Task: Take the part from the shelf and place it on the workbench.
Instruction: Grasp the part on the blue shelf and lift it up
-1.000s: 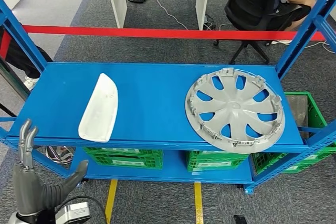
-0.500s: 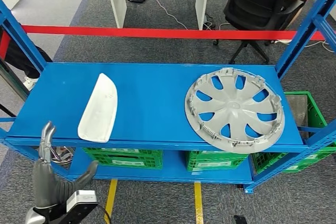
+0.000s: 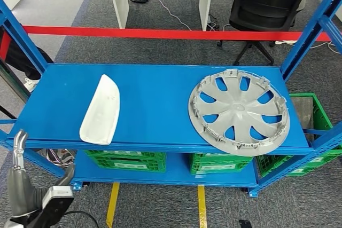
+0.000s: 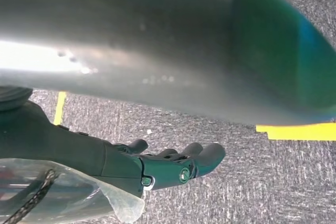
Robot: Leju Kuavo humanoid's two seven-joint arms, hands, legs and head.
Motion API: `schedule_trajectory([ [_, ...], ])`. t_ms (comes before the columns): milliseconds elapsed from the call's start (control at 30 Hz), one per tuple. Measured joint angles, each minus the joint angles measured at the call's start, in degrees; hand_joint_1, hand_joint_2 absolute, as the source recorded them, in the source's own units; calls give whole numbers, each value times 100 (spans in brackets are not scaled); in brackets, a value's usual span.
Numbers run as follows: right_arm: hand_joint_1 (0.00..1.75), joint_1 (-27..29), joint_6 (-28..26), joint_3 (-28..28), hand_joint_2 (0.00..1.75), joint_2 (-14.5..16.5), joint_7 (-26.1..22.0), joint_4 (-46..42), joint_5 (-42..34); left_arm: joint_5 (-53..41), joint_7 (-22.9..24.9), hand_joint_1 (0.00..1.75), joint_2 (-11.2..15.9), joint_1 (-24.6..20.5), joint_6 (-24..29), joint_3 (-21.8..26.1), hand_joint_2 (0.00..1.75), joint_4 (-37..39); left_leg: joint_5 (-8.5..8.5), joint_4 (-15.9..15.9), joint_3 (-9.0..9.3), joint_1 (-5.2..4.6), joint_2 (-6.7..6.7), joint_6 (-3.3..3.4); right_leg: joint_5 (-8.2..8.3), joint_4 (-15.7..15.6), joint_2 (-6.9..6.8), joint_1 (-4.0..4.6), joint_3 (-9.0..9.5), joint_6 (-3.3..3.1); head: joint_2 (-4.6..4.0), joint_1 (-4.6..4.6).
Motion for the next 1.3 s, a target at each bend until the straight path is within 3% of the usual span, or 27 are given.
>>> schedule_trajectory([
  [233,0,-2,28,-87,0,4,1,0,123,200,-36,0,-169,-89,-401,623,175,622,0,0,1,0,0,0,0,0,0,0,-1,0,0,-1],
  [467,0,-5,50,-132,0,4,1,0,229,197,-126,0,-361,-256,-584,855,175,1202,0,0,1,0,0,0,0,0,0,0,0,0,0,-1],
  [900,0,-7,72,-196,0,4,-19,0,340,149,-190,0,-510,-526,-664,895,175,1901,0,1,1,0,0,0,0,0,0,0,-2,0,0,-1],
  [1300,0,-27,133,-203,0,4,7,0,601,-461,89,0,-365,-991,-649,547,175,2226,1,2,1,0,0,0,2,0,0,0,0,1,0,-1],
])
